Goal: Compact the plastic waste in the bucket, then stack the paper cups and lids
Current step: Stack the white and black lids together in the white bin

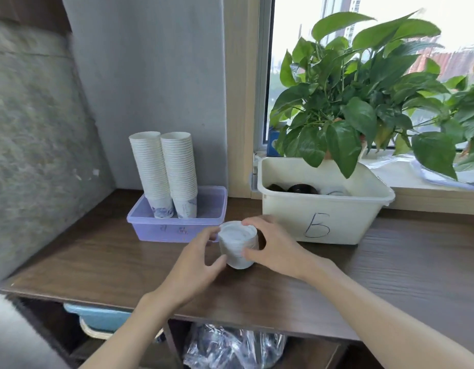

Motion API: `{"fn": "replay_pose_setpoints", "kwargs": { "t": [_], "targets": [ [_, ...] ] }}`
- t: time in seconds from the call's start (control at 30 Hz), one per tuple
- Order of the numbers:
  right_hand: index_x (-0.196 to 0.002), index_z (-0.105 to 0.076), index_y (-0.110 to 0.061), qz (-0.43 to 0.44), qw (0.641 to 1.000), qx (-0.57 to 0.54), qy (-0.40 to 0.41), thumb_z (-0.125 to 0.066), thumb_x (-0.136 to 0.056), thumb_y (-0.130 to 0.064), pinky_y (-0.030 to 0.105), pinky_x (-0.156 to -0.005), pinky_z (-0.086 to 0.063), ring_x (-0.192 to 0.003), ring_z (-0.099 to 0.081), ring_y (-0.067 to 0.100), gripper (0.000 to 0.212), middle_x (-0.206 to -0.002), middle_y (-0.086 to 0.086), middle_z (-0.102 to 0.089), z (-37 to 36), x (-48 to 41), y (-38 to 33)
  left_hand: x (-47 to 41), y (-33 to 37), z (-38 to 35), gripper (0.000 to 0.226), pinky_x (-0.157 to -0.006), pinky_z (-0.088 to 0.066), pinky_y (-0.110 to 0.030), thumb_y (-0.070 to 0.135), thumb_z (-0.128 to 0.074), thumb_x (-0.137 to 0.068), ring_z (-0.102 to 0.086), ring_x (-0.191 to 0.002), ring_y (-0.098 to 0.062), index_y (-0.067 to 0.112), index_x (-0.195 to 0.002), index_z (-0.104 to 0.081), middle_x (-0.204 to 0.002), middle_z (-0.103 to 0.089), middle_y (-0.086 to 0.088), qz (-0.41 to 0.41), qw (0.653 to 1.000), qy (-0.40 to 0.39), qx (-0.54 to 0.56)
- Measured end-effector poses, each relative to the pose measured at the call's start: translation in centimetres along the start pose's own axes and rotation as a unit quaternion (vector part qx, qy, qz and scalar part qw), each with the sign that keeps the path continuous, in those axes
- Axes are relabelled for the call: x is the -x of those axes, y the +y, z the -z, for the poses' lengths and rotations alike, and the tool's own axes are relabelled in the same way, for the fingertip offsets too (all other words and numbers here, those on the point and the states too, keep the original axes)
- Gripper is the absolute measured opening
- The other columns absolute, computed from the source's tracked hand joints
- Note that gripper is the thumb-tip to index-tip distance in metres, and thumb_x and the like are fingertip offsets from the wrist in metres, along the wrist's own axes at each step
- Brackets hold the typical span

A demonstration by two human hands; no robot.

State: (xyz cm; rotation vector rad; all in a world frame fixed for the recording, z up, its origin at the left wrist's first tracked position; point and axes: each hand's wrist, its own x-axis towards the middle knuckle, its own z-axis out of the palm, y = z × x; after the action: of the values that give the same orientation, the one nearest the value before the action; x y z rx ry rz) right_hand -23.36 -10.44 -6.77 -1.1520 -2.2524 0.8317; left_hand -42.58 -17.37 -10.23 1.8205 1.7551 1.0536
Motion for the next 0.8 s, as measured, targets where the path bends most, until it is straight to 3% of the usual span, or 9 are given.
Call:
{"fn": "replay_pose_setpoints", "kwargs": {
  "t": [0.13,0.23,0.3,0.37,0.43,0.5,0.53,0.63,0.8],
  "targets": [
    [-0.13,-0.046,-0.03,-0.028,0.999,-0.046,-0.004,-0.079,-0.073,-0.03,0.013,-0.094,-0.032,-0.119,-0.041,0.008,0.066,-0.133,-0.007,-0.035,-2.2,0.3,1.3,0.7,0.3,-1.0,0.056,-0.088,-0.045,-0.009,0.004,-0.062,-0.091,-0.053,-0.109,0.018,0.042,-0.125,-0.04,-0.123,-0.056,0.023,0.022,0.996,0.003,0.086],
    [-0.121,-0.051,-0.031,-0.029,0.998,-0.046,0.042,-0.083,-0.068,-0.03,0.011,-0.088,-0.036,-0.108,-0.049,0.01,0.061,-0.124,-0.004,-0.042,-3.4,0.2,2.1,0.7,0.6,-1.7,0.057,-0.086,-0.046,-0.008,-0.006,-0.053,-0.092,-0.059,-0.106,0.012,0.043,-0.119,-0.041,-0.126,-0.057,0.011,0.033,0.988,0.012,0.148],
    [-0.115,-0.054,-0.034,-0.027,0.996,-0.045,0.069,-0.084,-0.066,-0.03,0.013,-0.087,-0.038,-0.104,-0.051,0.011,0.058,-0.119,-0.004,-0.046,-3.7,0.1,2.4,0.5,0.8,-2.2,0.051,-0.089,-0.048,-0.012,0.002,-0.055,-0.092,-0.061,-0.108,0.007,0.044,-0.117,-0.043,-0.128,-0.056,0.007,0.049,0.982,0.011,0.181],
    [-0.111,-0.055,-0.035,-0.026,0.993,-0.064,0.092,-0.086,-0.064,-0.031,0.013,-0.089,-0.039,-0.105,-0.053,0.012,0.056,-0.117,-0.005,-0.047,-3.7,0.2,2.6,0.2,1.1,-2.6,0.04,-0.095,-0.051,-0.024,0.029,-0.064,-0.084,-0.063,-0.11,-0.005,0.045,-0.115,-0.045,-0.127,-0.056,0.005,0.071,0.972,0.01,0.223],
    [-0.109,-0.056,-0.036,-0.026,0.989,-0.093,0.111,-0.087,-0.064,-0.031,0.005,-0.085,-0.037,-0.105,-0.053,0.008,0.055,-0.117,-0.007,-0.048,-3.3,0.6,2.4,-0.2,1.8,-2.9,0.05,-0.103,-0.05,-0.039,0.055,-0.067,-0.071,-0.063,-0.114,-0.017,0.047,-0.115,-0.046,-0.127,-0.057,0.002,0.109,0.959,0.015,0.263],
    [-0.109,-0.058,-0.032,-0.024,0.984,-0.12,0.129,-0.088,-0.063,-0.031,0.002,-0.081,-0.036,-0.103,-0.052,0.001,0.055,-0.116,-0.008,-0.05,-2.9,1.2,2.1,-0.7,2.1,-3.4,0.067,-0.106,-0.049,-0.049,0.068,-0.072,-0.067,-0.063,-0.118,-0.023,0.045,-0.125,-0.048,-0.131,-0.06,-0.003,0.145,0.933,0.006,0.328],
    [-0.11,-0.059,-0.031,-0.022,0.981,-0.135,0.135,-0.089,-0.062,-0.031,0.003,-0.081,-0.037,-0.103,-0.052,0.0,0.056,-0.116,-0.009,-0.051,-2.8,1.4,2.0,-0.9,2.4,-3.5,0.069,-0.104,-0.05,-0.051,0.066,-0.073,-0.072,-0.064,-0.119,-0.025,0.041,-0.132,-0.048,-0.131,-0.062,-0.002,0.159,0.916,-0.01,0.369],
    [-0.111,-0.061,-0.031,-0.01,0.976,-0.17,0.134,-0.089,-0.062,-0.032,0.008,-0.083,-0.04,-0.102,-0.053,-0.003,0.057,-0.115,-0.011,-0.054,-2.6,2.4,1.6,-0.9,4.0,-3.8,0.038,-0.092,-0.056,-0.058,0.047,-0.058,-0.096,-0.067,-0.116,-0.028,0.031,-0.131,-0.055,-0.127,-0.068,-0.003,0.165,0.872,-0.064,0.456],
    [-0.11,-0.057,-0.039,-0.007,0.973,-0.215,0.085,-0.08,-0.075,-0.029,0.011,-0.091,-0.041,-0.109,-0.051,-0.005,0.044,-0.12,-0.012,-0.052,-2.2,3.7,2.1,-0.4,4.2,-4.7,0.03,-0.09,-0.056,-0.058,0.034,-0.053,-0.1,-0.068,-0.115,-0.032,0.025,-0.129,-0.059,-0.129,-0.066,-0.011,0.171,0.843,-0.079,0.504]
  ]
}}
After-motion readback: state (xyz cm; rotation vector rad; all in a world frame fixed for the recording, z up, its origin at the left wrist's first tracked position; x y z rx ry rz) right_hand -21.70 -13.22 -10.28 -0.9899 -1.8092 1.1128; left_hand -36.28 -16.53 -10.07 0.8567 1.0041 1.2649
